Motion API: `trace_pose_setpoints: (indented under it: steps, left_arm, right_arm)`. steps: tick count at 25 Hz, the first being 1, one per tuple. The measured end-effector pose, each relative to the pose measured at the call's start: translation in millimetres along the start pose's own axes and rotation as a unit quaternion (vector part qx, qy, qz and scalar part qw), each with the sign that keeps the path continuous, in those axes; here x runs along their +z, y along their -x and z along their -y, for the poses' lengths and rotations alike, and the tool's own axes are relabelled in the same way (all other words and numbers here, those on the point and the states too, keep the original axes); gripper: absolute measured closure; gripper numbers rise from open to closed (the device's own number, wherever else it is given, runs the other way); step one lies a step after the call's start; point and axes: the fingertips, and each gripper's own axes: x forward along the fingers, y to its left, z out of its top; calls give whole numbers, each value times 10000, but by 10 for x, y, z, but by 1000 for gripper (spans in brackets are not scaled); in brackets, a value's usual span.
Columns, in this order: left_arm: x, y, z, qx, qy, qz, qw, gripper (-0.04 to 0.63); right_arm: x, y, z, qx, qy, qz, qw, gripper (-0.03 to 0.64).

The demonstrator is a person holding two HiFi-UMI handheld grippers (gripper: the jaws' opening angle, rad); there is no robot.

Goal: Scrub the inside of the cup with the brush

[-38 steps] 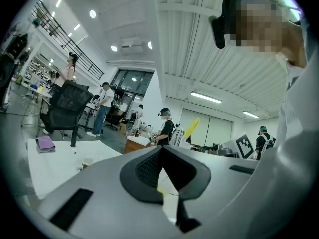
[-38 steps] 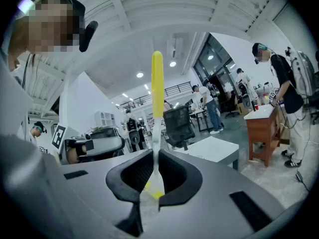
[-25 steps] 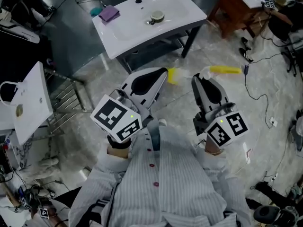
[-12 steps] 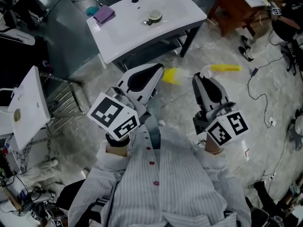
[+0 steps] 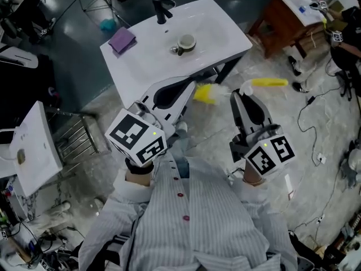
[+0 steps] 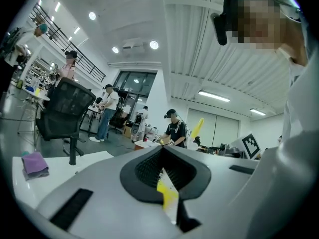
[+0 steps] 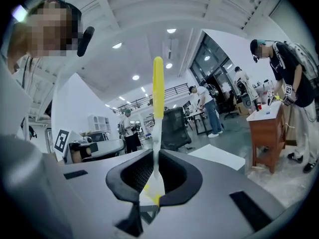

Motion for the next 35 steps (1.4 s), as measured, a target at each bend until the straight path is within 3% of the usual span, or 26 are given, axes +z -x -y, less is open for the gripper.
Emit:
trace_pose_setpoints:
  steps: [11,21,30,35]
  left_arm:
    - [190,-525,-1049,-33,-29,-93,9999,588]
    - [68,-730,-1467,50,133,-282,9995,588]
    - [117,-1225,-1890,403,140,-222,9988,588]
    - [258,-1592,-2181,823,127,-151,9964,588]
  right_arm:
    - [240,-1042,466,-202,-13,81,9998,558]
    - [254,-1428,790,-400,-130,18,9991,558]
    - [351,-2027,1255,28,-130,-273,9995,558]
    - [497,-2472,1588,446,-127,-500,9977,558]
